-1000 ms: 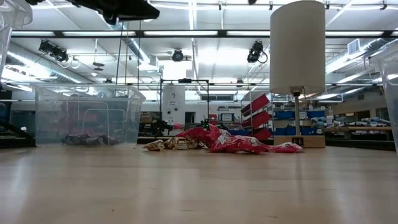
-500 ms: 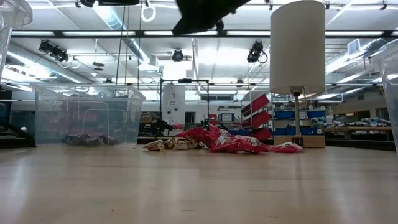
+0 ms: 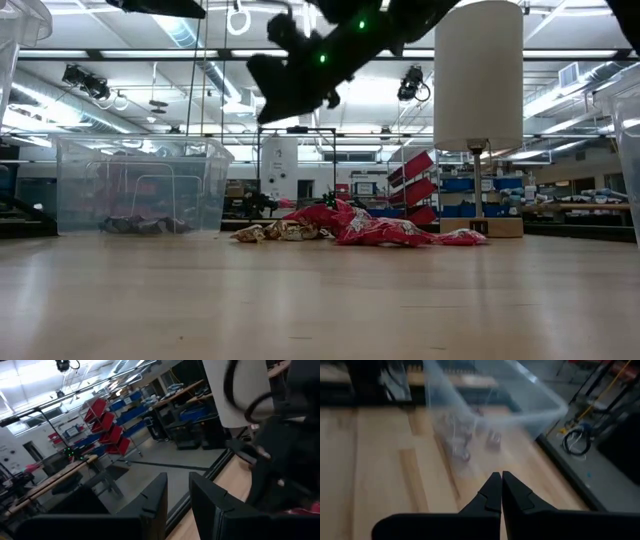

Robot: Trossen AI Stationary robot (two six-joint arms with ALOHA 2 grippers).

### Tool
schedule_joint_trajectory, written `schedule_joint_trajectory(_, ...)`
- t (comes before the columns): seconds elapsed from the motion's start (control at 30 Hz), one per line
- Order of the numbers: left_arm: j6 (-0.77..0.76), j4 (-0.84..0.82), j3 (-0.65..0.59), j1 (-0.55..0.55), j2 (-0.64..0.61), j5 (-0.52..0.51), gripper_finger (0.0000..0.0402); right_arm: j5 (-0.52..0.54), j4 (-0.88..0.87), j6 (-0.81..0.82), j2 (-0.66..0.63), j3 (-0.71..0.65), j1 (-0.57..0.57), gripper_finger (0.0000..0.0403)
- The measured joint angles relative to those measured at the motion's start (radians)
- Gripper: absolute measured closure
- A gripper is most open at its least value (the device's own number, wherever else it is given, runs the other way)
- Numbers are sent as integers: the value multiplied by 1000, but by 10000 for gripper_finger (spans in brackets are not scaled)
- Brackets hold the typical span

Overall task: Sort candy
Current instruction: Put the gold chocolate into the bottom right transparent bin

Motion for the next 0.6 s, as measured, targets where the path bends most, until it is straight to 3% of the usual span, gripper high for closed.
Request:
schedule_joint_trajectory(0.33, -30, -44, 0, 0, 0, -1, 319, -97, -33, -103, 121, 0, -8, 388)
schedule_joint_trajectory(0.6, -137, -168, 0, 0, 0, -1, 319, -129, -228, -193, 117, 0, -5, 352)
